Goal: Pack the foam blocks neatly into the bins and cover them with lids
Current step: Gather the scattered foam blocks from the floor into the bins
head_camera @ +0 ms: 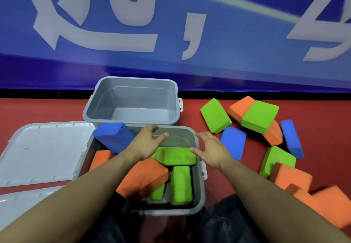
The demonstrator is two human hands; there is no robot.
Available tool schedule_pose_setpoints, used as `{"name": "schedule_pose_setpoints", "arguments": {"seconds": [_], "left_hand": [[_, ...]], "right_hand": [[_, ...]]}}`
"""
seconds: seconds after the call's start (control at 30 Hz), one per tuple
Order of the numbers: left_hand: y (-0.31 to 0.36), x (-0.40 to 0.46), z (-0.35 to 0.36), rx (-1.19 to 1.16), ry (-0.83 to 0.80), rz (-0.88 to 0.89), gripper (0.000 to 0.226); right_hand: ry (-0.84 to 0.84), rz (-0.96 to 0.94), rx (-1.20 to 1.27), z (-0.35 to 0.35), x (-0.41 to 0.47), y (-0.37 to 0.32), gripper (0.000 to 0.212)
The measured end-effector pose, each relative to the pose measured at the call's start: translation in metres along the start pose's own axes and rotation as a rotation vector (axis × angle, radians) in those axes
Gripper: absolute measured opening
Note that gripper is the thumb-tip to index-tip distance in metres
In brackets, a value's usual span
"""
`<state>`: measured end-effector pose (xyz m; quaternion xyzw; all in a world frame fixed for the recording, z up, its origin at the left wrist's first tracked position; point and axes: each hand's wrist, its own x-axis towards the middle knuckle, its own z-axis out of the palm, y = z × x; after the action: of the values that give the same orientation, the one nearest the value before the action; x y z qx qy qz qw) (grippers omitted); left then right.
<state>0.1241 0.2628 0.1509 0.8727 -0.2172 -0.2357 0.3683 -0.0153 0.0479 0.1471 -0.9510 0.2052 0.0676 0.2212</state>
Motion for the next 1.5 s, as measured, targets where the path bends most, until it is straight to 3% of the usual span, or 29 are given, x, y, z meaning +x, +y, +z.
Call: {"name": "schedule_pose_setpoints", "arguments": {"seconds": [0.2, 0.33, 0.43, 0.63, 0.73, 0.83, 0.93, 1.0, 1.07, 1.13, 1.2, 1.27, 1.37, 1.43, 1.5], "left_hand": [[0.069, 0.031, 0.079, -0.023, -0.064, 0.084, 0.064], [0.106, 0.081, 0.183, -0.164, -0.138, -0.045, 0.062], [0.120, 0.129, 0.268, -0.248, -0.171, -0.188, 0.064], [0.086, 0.238, 0.411, -0.203, -0.185, -0.432, 0.091], [0.054, 0.277, 0.458, -0.099, -0.208, -0.570, 0.114], [0.034, 0.288, 0.491, -0.068, -0.228, -0.657, 0.117], [0.029, 0.287, 0.508, -0.162, -0.151, -0.685, 0.104], [0.023, 0.289, 0.513, -0.245, -0.136, -0.663, 0.088], [0.027, 0.282, 0.509, -0.324, -0.133, -0.646, 0.071], [0.016, 0.277, 0.514, -0.363, -0.105, -0.675, 0.075], [0.003, 0.272, 0.524, -0.407, -0.038, -0.668, 0.094], [0.020, 0.257, 0.496, -0.501, -0.026, -0.663, 0.090], [0.085, 0.201, 0.406, -0.567, -0.033, -0.661, 0.049], [0.098, 0.169, 0.377, -0.607, -0.050, -0.656, 0.036], [0.092, 0.150, 0.371, -0.608, -0.111, -0.649, 0.042]], "right_hand": [[0.006, 0.185, 0.016, -0.035, -0.001, 0.093, 0.076], [0.025, 0.413, 0.208, -0.022, 0.001, 0.192, 0.083], [0.152, 0.616, 0.456, -0.013, 0.025, 0.264, 0.083], [0.406, 0.858, 0.772, 0.014, 0.129, 0.378, 0.105], [0.525, 0.961, 0.881, 0.028, 0.177, 0.407, 0.108], [0.653, 1.071, 1.034, 0.032, 0.214, 0.425, 0.113], [0.744, 1.060, 1.189, 0.031, 0.230, 0.440, 0.119], [0.793, 1.096, 1.161, 0.033, 0.227, 0.443, 0.128], [0.800, 1.114, 1.093, 0.035, 0.210, 0.439, 0.121], [0.782, 1.133, 1.080, 0.036, 0.188, 0.427, 0.117], [0.786, 1.129, 1.112, 0.036, 0.161, 0.414, 0.114], [0.800, 1.081, 1.156, 0.031, 0.135, 0.397, 0.116], [0.816, 1.075, 1.178, 0.003, 0.092, 0.351, 0.123], [0.823, 1.025, 1.180, -0.011, 0.066, 0.325, 0.104], [0.834, 1.006, 1.171, -0.016, 0.050, 0.314, 0.096]]}}
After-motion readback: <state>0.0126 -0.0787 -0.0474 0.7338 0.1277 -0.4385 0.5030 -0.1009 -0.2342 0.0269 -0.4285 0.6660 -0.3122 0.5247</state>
